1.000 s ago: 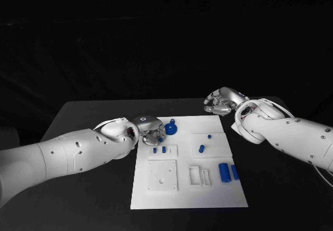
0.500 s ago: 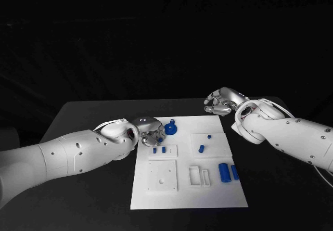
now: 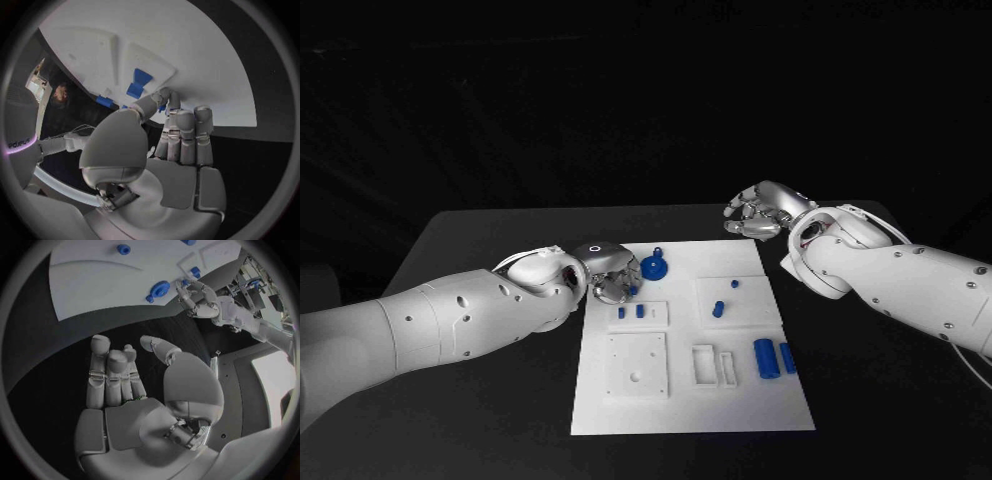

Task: Assemble the parts on the task board

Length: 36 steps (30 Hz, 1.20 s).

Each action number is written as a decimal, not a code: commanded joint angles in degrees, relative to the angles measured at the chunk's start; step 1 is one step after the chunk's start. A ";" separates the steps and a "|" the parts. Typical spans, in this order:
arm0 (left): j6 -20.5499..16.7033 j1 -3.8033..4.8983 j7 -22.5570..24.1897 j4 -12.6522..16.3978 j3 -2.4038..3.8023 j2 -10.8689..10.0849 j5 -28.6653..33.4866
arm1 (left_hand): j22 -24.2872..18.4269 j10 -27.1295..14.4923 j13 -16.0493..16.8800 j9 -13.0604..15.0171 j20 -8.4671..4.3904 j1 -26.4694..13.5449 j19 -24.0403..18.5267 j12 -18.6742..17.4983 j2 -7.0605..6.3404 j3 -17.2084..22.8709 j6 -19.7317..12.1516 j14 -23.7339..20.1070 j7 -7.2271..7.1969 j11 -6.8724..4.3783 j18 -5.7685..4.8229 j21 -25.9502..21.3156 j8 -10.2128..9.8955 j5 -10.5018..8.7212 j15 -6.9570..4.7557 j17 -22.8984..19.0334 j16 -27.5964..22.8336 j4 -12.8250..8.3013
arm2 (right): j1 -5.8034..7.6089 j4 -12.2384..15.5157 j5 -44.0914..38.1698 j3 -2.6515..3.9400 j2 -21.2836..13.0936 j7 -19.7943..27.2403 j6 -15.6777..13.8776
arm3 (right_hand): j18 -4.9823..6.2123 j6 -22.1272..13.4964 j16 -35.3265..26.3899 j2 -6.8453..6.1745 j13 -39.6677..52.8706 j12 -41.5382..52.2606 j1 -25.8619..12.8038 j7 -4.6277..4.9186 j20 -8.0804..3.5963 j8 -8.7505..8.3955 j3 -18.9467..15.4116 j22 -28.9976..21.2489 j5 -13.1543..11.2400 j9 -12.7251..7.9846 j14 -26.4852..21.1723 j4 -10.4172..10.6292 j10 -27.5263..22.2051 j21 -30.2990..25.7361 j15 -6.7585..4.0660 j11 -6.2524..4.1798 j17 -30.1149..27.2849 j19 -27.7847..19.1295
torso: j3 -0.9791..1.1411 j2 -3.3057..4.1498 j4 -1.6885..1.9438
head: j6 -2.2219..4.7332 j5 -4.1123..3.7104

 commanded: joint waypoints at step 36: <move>-2.79 2.98 8.96 2.77 2.21 -8.31 39.04 | -1.75 -1.93 0.72 -0.24 -0.46 -2.19 -3.62 -2.66 0.22 -0.23 -0.09 -3.19 0.68 1.25 0.60 -5.01 1.11 1.35 1.24 -4.49 -9.37 1.31 | -0.01 -0.86 8.59 -0.33 -4.76 16.00 8.87 | -1.42 -1.32 -17.64 3.86 -23.97 -25.95 6.05 3.26 6.50 1.36 0.23 -2.91 -2.05 0.60 -17.99 -9.92 -12.83 -14.00 6.24 5.29 -9.57 -22.41 | -0.13 -0.19 0.03 | 1.39 -2.83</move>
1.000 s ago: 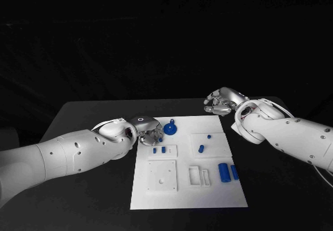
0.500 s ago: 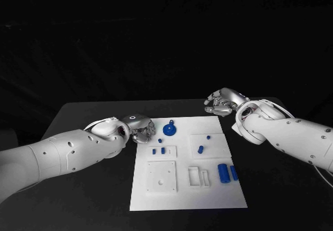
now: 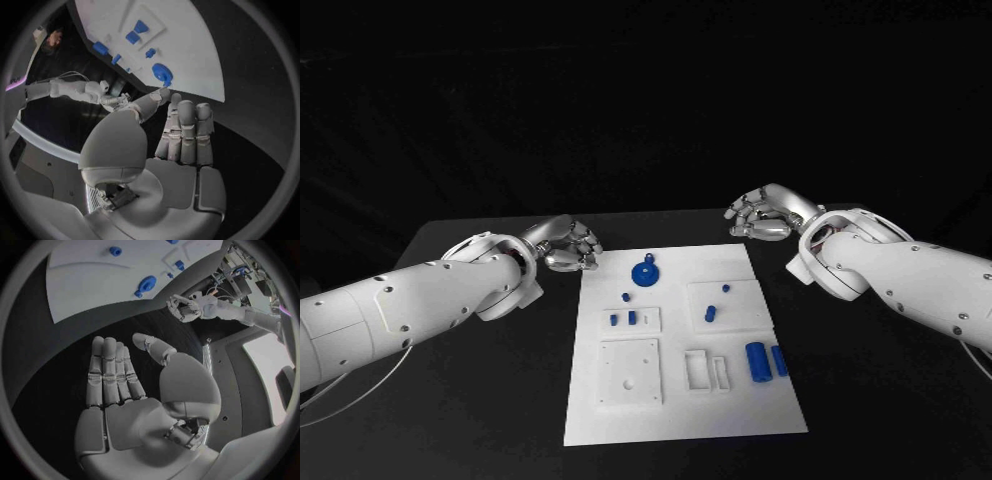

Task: Assemble the parts on the task board

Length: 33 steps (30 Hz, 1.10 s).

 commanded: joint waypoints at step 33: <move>0.90 0.11 8.35 11.18 0.06 -5.42 30.90 | -5.36 -4.21 -4.72 0.40 7.88 -2.85 -14.29 -2.28 1.16 -0.99 -3.31 -12.09 1.18 3.48 -0.86 -16.97 1.34 0.23 9.74 -8.05 -36.74 -0.09 | -2.32 6.36 -34.30 -4.14 -1.55 -8.70 9.30 | 2.23 3.67 0.52 -3.13 -24.78 -28.35 3.92 -1.88 -3.16 2.48 -2.32 1.62 -8.98 -0.11 14.55 -0.02 17.41 5.04 -2.35 -1.05 -3.50 14.36 | -0.52 -1.05 0.05 | 1.54 -3.79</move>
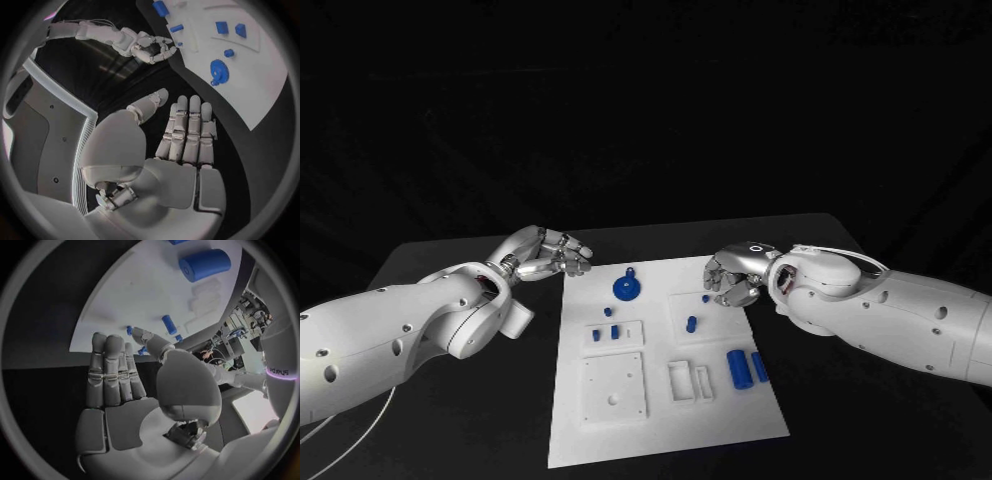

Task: Assemble the parts on the task board

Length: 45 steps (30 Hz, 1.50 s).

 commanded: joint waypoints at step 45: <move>1.12 0.23 -0.13 -0.71 0.05 0.26 4.03 | 1.08 -2.59 -2.12 -0.44 0.00 -1.17 0.46 -0.03 -0.16 -0.90 -2.93 1.56 0.92 0.96 1.23 -0.25 -0.68 0.04 -0.22 1.91 -1.31 1.19 | -2.89 -3.50 -6.02 -0.36 4.42 -2.63 -1.65 | 0.63 3.91 2.02 -0.59 -0.62 -3.18 0.74 -1.09 -1.38 0.98 10.61 2.89 -11.52 -0.46 1.81 3.19 5.84 2.10 -0.77 -1.16 4.73 2.54 | 0.05 0.00 -0.05 | -0.86 1.04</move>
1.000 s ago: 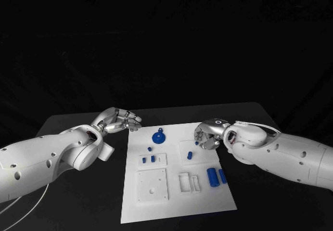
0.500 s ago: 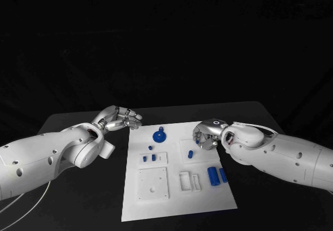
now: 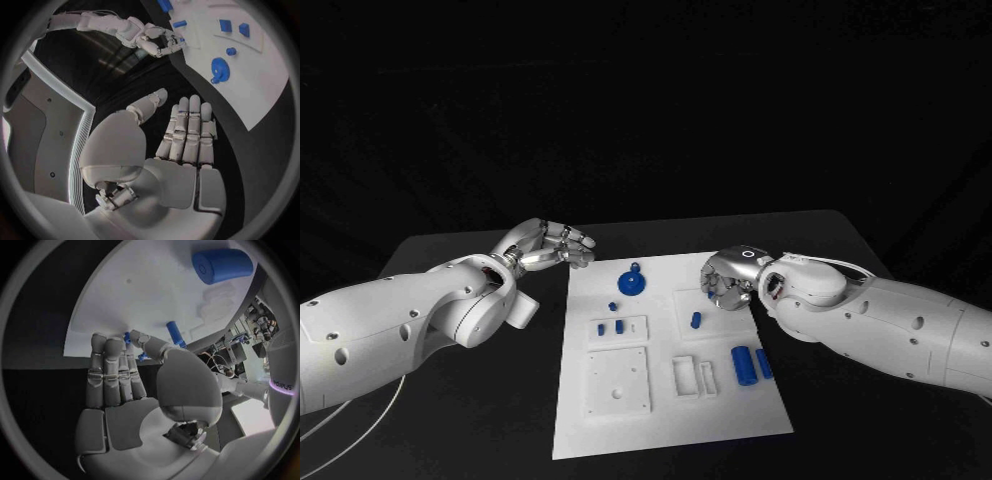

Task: Assemble the parts on the task board

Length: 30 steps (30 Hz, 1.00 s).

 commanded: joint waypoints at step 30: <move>0.56 0.10 0.05 -0.32 0.04 0.13 0.53 | 0.37 -0.68 -0.58 -0.10 -0.04 -0.38 0.61 0.04 0.26 0.00 -0.85 0.96 0.15 0.10 0.34 -0.30 -0.26 0.20 -0.16 0.78 -0.47 0.59 | -1.36 -1.34 -4.78 -0.27 0.84 -1.67 -2.14 | 0.86 3.42 1.61 0.78 3.26 0.64 0.15 -1.19 -1.51 1.36 4.42 1.18 -2.32 0.69 1.38 0.78 3.27 3.29 -1.42 -1.23 4.28 2.43 | 0.01 -0.02 0.08 | -0.14 -0.39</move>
